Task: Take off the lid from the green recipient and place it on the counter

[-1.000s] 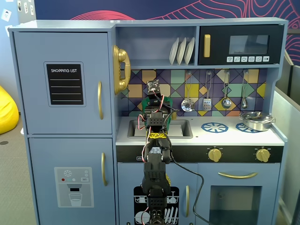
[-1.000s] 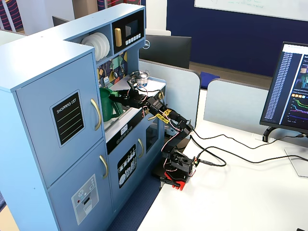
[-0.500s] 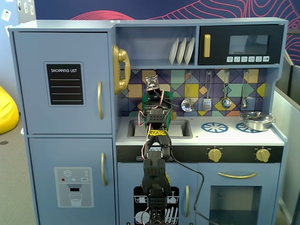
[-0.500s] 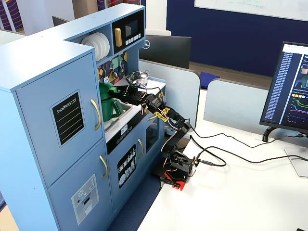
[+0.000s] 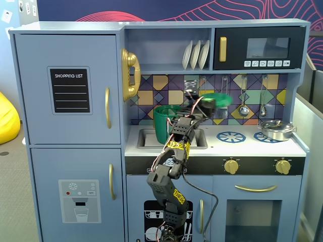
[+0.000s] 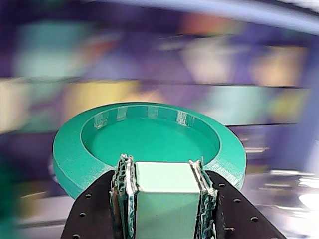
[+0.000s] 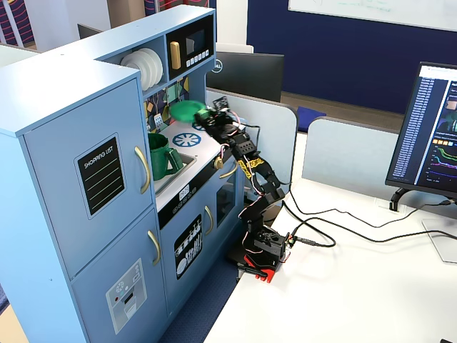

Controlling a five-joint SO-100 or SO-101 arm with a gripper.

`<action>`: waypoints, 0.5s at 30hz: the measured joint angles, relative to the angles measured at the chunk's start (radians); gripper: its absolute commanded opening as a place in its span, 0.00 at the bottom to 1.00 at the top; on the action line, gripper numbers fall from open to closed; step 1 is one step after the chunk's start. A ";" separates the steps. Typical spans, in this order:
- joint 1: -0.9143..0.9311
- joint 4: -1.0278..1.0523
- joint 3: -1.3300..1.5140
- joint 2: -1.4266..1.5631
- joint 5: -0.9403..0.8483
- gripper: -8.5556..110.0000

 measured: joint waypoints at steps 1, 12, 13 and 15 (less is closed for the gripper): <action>0.018 -0.002 0.014 0.006 0.005 0.07; 0.075 -0.252 0.307 0.014 0.011 0.07; 0.080 -0.276 0.328 0.009 0.011 0.07; 0.086 -0.318 0.354 -0.011 0.011 0.07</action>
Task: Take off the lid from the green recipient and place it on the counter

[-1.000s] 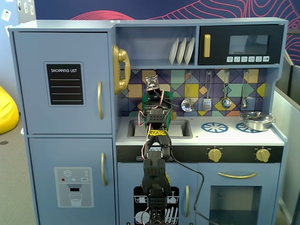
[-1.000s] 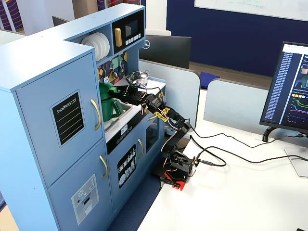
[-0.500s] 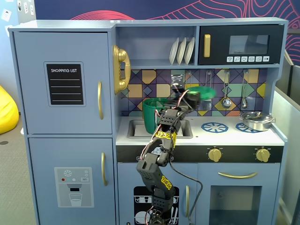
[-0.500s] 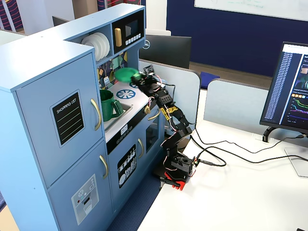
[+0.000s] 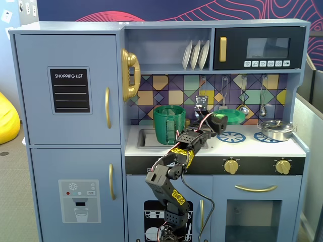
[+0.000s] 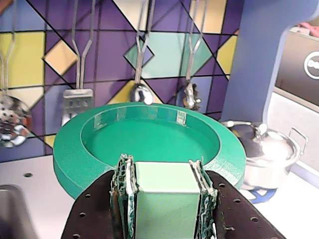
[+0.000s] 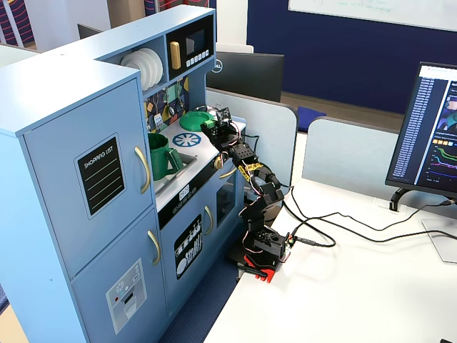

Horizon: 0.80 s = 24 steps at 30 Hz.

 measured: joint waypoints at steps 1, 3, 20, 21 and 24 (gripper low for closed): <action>0.005 -0.017 0.011 -0.011 0.000 0.07; 0.011 -0.048 0.038 -0.031 0.000 0.07; 0.012 -0.212 0.199 -0.150 -0.018 0.07; 0.012 -0.213 0.199 -0.160 -0.018 0.07; 0.012 -0.222 0.199 -0.169 -0.025 0.07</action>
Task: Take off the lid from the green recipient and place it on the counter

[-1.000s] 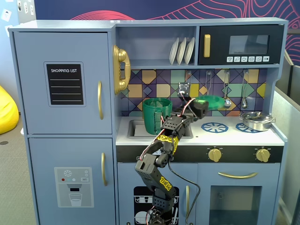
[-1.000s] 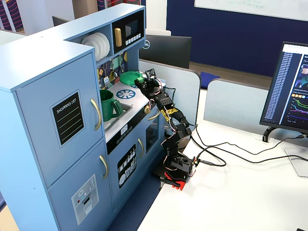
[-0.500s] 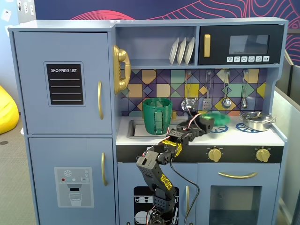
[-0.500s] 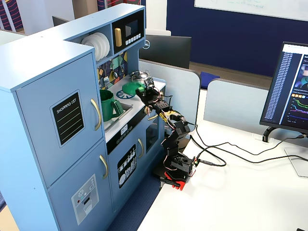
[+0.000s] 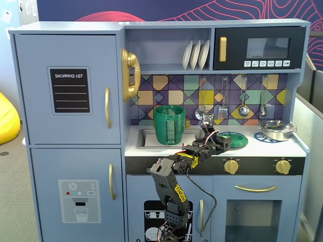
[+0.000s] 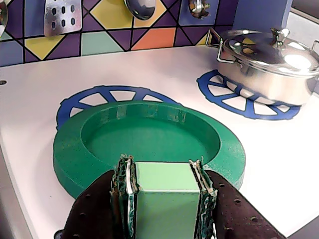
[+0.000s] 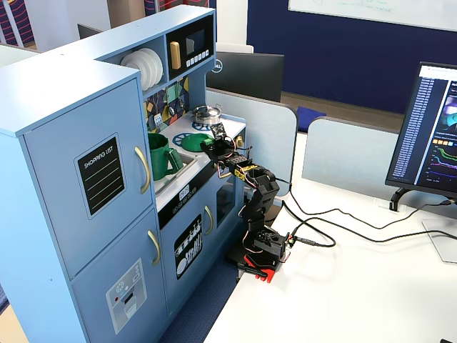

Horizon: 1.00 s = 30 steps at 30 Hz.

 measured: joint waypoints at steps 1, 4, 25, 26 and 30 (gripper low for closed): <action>0.000 -0.002 0.000 0.000 -0.003 0.07; 0.000 -0.002 0.000 -0.005 -0.003 0.07; -0.015 -0.020 0.000 -0.005 0.071 0.34; -0.015 -0.020 0.000 0.000 0.071 0.34; -0.017 -0.005 0.000 0.069 0.071 0.33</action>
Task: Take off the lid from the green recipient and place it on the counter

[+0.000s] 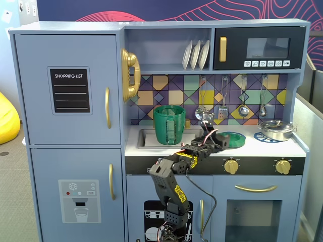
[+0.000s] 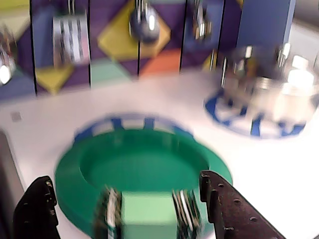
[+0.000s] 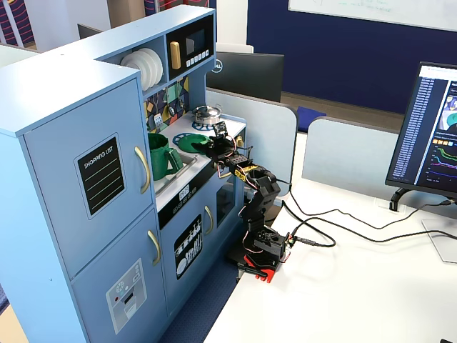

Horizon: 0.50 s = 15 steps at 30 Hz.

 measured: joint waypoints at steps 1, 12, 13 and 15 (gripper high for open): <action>0.000 0.015 0.000 0.025 0.000 0.33; -0.117 0.371 0.071 0.446 0.008 0.32; -0.146 0.419 0.092 0.494 0.018 0.32; -0.212 0.538 0.104 0.584 0.040 0.32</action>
